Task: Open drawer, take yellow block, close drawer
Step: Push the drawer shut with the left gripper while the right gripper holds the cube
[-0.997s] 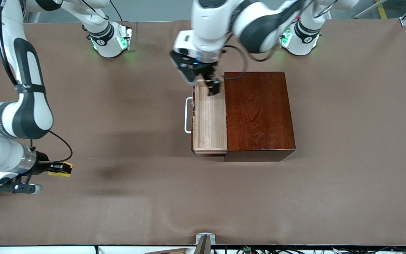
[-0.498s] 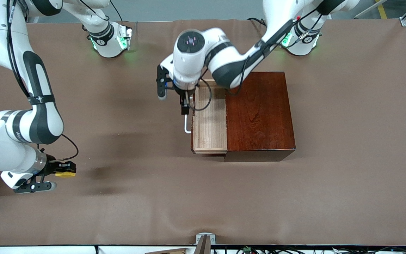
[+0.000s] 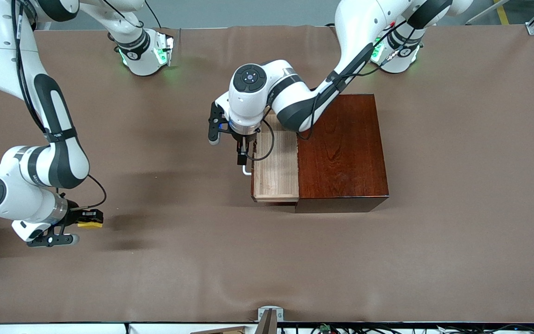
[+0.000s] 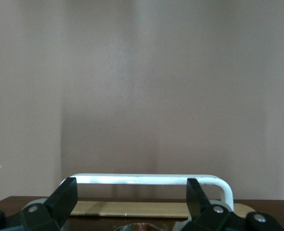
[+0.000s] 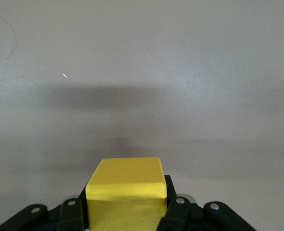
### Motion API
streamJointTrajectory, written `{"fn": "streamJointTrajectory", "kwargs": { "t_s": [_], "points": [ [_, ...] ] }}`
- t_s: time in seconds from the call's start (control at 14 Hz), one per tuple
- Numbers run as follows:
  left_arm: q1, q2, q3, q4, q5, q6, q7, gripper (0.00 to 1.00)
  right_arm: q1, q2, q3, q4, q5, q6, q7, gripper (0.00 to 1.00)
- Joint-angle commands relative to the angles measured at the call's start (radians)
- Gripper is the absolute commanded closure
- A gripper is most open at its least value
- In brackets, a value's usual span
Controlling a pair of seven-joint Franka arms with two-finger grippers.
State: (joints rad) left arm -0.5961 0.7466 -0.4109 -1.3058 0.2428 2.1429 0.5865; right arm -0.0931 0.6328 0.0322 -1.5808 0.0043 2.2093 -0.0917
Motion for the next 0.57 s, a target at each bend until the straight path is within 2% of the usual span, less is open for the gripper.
{"fn": "streamJointTrajectory", "kwargs": {
  "t_s": [0.0,0.21,0.5],
  "points": [
    [-0.013,0.011,0.027,0.028,0.023,-0.018,0.007,0.00,-0.001,-0.025,0.017,-0.034,-0.044,0.017,0.082,1.00],
    [-0.013,0.010,0.040,0.028,0.033,-0.067,0.007,0.00,-0.007,-0.015,0.018,-0.062,-0.047,0.070,0.089,1.00],
    [-0.033,0.004,0.056,0.033,0.084,-0.188,0.007,0.00,-0.007,0.008,0.018,-0.163,-0.047,0.243,0.078,1.00]
  ]
}}
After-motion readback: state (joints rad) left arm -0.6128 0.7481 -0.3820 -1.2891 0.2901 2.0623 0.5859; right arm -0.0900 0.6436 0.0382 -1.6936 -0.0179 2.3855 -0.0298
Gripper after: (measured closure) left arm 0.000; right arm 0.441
